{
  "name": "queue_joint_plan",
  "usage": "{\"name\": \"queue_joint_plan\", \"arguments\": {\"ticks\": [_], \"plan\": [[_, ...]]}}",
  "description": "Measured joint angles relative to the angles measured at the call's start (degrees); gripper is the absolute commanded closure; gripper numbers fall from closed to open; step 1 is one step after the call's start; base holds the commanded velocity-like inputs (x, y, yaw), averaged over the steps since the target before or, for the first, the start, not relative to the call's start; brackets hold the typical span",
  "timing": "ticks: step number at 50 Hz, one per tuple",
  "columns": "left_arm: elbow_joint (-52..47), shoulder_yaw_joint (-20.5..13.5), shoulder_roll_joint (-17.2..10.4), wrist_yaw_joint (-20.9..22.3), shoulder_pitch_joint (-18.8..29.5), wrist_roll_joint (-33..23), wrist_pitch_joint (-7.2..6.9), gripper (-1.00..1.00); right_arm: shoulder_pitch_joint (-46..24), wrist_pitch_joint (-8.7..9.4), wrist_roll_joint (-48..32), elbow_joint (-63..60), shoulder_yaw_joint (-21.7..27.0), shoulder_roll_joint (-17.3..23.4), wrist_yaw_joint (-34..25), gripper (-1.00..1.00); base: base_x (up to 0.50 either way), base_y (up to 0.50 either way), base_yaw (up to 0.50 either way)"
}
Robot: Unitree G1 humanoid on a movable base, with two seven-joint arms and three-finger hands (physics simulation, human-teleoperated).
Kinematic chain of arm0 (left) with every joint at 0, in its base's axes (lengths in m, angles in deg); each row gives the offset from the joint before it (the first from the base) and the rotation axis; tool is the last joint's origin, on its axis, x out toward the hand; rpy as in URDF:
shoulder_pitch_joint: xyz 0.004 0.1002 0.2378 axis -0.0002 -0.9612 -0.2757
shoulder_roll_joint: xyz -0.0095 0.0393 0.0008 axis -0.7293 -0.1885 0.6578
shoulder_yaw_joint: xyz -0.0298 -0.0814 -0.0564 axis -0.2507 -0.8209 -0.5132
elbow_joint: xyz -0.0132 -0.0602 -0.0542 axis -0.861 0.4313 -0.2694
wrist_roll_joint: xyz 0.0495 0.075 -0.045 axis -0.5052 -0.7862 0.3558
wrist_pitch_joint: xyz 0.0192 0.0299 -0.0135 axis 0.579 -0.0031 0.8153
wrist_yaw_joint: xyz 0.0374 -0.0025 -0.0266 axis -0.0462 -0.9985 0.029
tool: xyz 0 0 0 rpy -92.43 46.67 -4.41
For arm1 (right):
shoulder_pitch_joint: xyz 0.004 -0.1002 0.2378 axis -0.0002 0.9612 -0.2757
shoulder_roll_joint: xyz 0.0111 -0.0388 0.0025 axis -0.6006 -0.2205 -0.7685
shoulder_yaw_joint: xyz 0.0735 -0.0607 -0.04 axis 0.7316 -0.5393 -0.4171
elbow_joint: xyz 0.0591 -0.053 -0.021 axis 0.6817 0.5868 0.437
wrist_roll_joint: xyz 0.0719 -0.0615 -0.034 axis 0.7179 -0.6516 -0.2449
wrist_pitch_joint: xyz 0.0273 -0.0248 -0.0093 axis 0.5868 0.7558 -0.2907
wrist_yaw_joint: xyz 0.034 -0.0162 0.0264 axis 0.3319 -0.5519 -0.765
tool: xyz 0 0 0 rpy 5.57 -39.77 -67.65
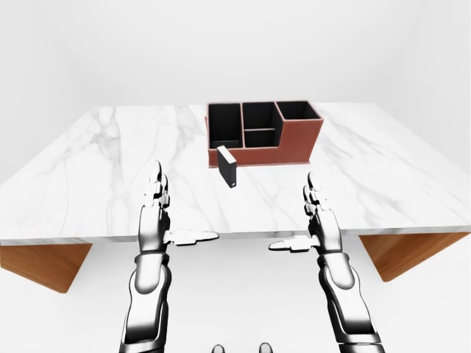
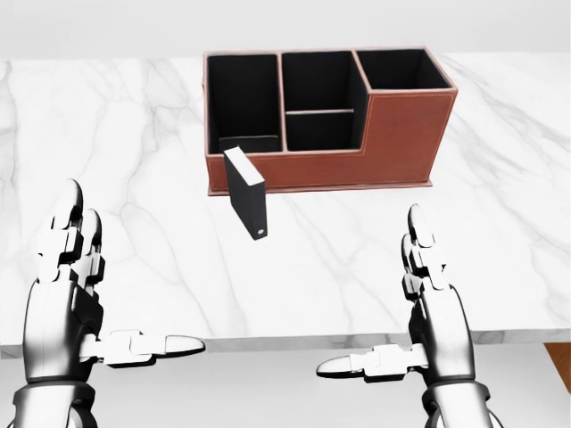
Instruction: Pick up the book and place it in the right compartment of the caddy.
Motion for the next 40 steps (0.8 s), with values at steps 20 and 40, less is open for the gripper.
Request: {"name": "queue_joint_plan", "arguments": {"ticks": [20,40], "plan": [[-0.16,0.1,0.03,0.02,-0.03,-0.05,0.0,-1.0,0.0,0.0,-0.17,0.41,-0.06,-0.01,0.02,-1.0,0.17,-0.1,0.0],[-0.13,0.12,0.04,-0.01,0.08,-0.06,0.0,-1.0,0.05,0.0,-0.43,0.37,-0.17,0.01,0.01,-1.0,0.17,-0.09,0.0]]}}
